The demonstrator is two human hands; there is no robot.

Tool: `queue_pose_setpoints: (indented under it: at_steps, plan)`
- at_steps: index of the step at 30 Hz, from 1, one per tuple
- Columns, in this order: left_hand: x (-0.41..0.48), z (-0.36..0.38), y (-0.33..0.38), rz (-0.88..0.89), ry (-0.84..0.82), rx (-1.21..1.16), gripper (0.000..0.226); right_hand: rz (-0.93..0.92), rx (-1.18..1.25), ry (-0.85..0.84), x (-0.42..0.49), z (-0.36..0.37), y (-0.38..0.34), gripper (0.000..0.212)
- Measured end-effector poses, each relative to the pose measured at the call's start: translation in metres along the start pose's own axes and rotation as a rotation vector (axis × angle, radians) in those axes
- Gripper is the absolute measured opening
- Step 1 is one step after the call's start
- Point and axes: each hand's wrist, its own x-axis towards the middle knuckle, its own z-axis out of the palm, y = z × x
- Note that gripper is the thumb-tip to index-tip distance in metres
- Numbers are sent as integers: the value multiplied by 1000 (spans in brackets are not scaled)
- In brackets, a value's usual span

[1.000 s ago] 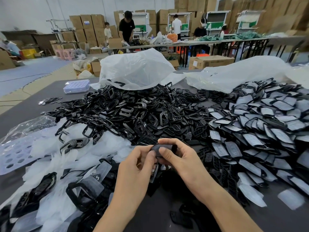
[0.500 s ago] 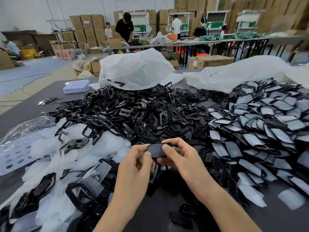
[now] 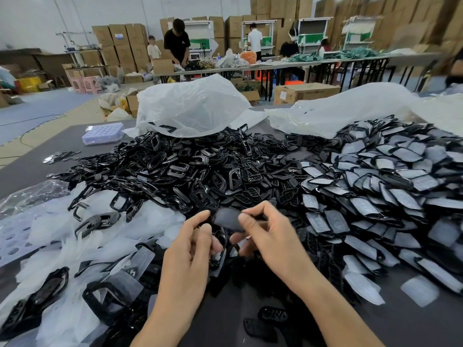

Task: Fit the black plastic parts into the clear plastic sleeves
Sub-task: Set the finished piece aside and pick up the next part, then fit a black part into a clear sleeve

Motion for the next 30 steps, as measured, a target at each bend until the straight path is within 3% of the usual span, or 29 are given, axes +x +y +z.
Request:
queue_pose_setpoints:
  at_steps: [3, 6, 9, 12, 16, 20, 24, 30]
  plan:
    - [-2, 0, -3, -25, -43, -11, 33, -61, 141, 383, 8, -31, -3, 10]
    - [-3, 0, -5, 7, -43, 37, 33, -135, 265, 803, 10, -69, -5, 49]
    - [-5, 2, -5, 47, -61, 118, 32, -132, 244, 909, 8, -81, -1, 73]
    - [-7, 3, -6, 135, -146, 304, 33, -108, 124, 788, 9, -67, 0, 62]
    - [-9, 5, -12, 404, -146, 825, 48, -119, -183, 529, 10, -37, 6, 40]
    - [-1, -2, -18, 311, -80, 1070, 60, -131, -579, 180, 6, -15, 21, 42]
    - [5, -8, -20, 277, -42, 1077, 42, -127, -974, -92, 4, -5, 35, 45]
    - [5, -9, -13, 283, -36, 890, 24, -162, -883, -73, 4, -4, 34, 39]
